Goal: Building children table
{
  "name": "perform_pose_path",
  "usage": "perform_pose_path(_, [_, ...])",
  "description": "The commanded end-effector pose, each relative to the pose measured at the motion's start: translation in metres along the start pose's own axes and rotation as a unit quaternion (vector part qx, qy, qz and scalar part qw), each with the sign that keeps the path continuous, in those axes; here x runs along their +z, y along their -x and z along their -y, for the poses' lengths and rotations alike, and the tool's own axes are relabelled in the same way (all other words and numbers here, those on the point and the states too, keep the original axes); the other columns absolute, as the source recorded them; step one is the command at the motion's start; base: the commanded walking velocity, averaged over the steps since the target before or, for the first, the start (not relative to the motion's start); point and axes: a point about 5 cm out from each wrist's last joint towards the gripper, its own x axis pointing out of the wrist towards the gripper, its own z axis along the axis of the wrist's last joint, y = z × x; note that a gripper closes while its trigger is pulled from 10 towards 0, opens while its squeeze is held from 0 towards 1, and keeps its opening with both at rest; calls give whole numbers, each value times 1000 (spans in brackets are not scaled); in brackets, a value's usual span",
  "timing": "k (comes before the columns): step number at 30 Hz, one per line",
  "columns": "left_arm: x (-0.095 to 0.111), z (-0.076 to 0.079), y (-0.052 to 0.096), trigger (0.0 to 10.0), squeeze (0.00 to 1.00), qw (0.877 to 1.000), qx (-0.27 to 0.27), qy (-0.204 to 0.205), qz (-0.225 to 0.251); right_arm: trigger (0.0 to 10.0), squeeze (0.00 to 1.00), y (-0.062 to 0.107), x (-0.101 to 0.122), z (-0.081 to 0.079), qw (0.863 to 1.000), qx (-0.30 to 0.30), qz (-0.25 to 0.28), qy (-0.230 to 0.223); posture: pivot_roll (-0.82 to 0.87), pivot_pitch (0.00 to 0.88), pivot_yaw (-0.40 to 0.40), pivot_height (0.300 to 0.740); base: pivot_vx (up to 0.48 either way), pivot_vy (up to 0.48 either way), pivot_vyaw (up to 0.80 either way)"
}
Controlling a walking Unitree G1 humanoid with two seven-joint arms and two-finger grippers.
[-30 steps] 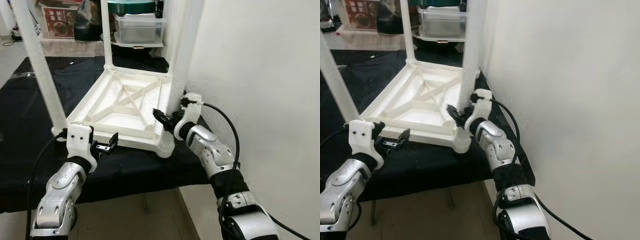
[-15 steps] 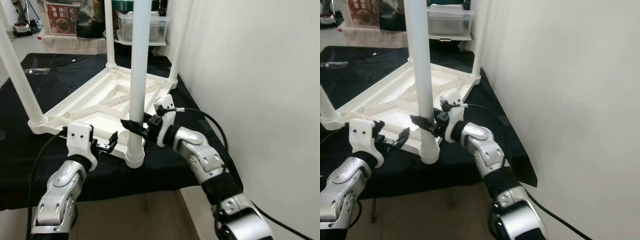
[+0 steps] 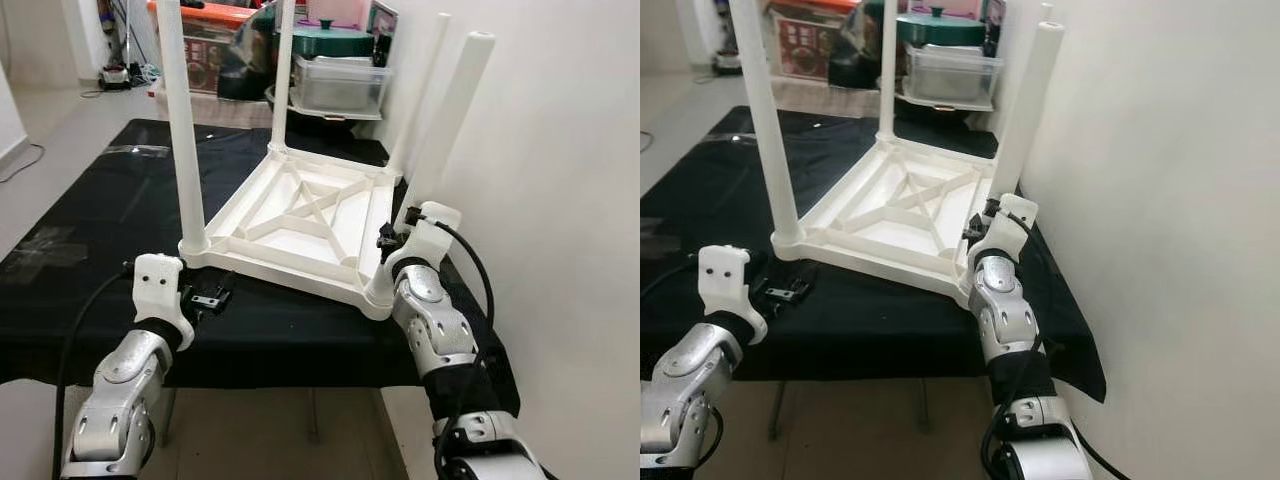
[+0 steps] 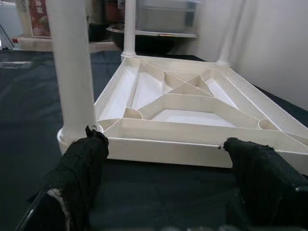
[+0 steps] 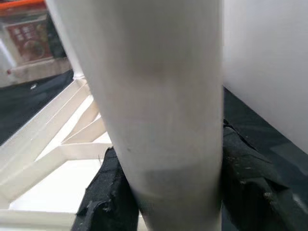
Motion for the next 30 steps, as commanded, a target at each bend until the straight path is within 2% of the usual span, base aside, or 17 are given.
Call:
perform_pose_path(1, [2, 3, -2, 10000, 0, 1000, -9, -2, 2, 10000, 1000, -1, -20, 6, 999, 9, -46, 3, 89, 0, -124, 740, 0, 0, 0])
perform_pose_path(4, [2, 2, -2, 10000, 0, 1000, -9, -1, 3, 10000, 1000, -7, 7, -9, 997, 70, 3, -32, 89, 0, -125, 740, 0, 0, 0])
perform_pose_path(5, [2, 2, -2, 10000, 0, 1000, -9, -1, 3, 10000, 0, -12, 29, -17, 989, 125, 40, -62, 91, 0, -125, 740, 0, 0, 0])
perform_pose_path(7, [2, 2, -2, 10000, 0, 1000, -9, -1, 3, 10000, 0, -14, 42, -21, 982, 160, 64, -79, 95, 0, -127, 740, 0, 0, 0])
perform_pose_path(8, [2, 2, -2, 10000, 0, 1000, -8, -1, 3, 10000, 0, -17, 57, -26, 965, 239, 83, -70, 101, 0, -131, 740, 0, 0, 0])
perform_pose_path(10, [2, 2, -2, 10000, 0, 1000, -8, -1, 3, 10000, 0, -17, 57, -26, 965, 239, 83, -70, 101, 0, -131, 740, 0, 0, 0])
perform_pose_path(12, [2, 2, -2, 10000, 0, 1000, -7, -1, 4, 10000, 0, -13, 63, -28, 915, 391, 100, -7, 108, 0, -138, 740, 0, 0, 0])
perform_pose_path(14, [2, 2, -2, 10000, 0, 1000, -7, 0, 5, 10000, 0, -9, 53, -27, 888, 452, 82, 32, 106, 0, -135, 740, 0, 0, 0])
perform_pose_path(15, [2, 2, -2, 10000, 0, 1000, -7, 0, 5, 10000, 0, -9, 53, -27, 888, 452, 82, 32, 106, 0, -135, 740, 0, 0, 0])
perform_pose_path(16, [3, 2, -2, 10000, 0, 1000, -7, 0, 5, 3294, 0, -7, 44, -26, 871, 484, 67, 53, 105, 0, -136, 740, 0, 0, 0])
perform_pose_path(19, [3, 3, -2, 10000, 0, 1000, -7, 0, 5, 1686, 0, -3, 29, -26, 853, 513, 45, 79, 116, 0, -143, 740, 0, 0, 0])
perform_pose_path(20, [3, 3, -2, 10000, 0, 1000, -8, 1, 5, 0, 0, -1, 17, -28, 843, 530, 27, 88, 117, 0, -145, 740, 0, 0, 0])
perform_pose_path(25, [4, 4, -2, 10000, 0, 1000, -8, 1, 6, 0, 0, 0, 3, -34, 847, 524, 18, 88, 122, 0, -147, 740, 0, 0, 0])
perform_pose_path(26, [4, 4, -1, 10000, 0, 1000, -8, 1, 6, 0, 0, -9, -2, -34, 897, 433, 10, 93, 120, 0, -146, 740, 0, 0, 0])
perform_pose_path(27, [4, 4, -1, 10000, 0, 1000, -8, 1, 6, 0, 0, -9, -2, -34, 897, 433, 10, 93, 120, 0, -146, 740, 0, 0, 0])
perform_pose_path(29, [4, 3, 0, 10000, 0, 1000, -7, 2, 7, 0, 0, -30, -16, 3, 992, 112, -41, 42, 111, 0, -141, 740, 0, 0, 0])
perform_pose_path(30, [4, 4, 0, 10000, 0, 1000, -8, 2, 6, 0, 0, -29, -26, 34, 996, -61, -57, 24, 124, 0, -146, 740, 0, 0, 0])
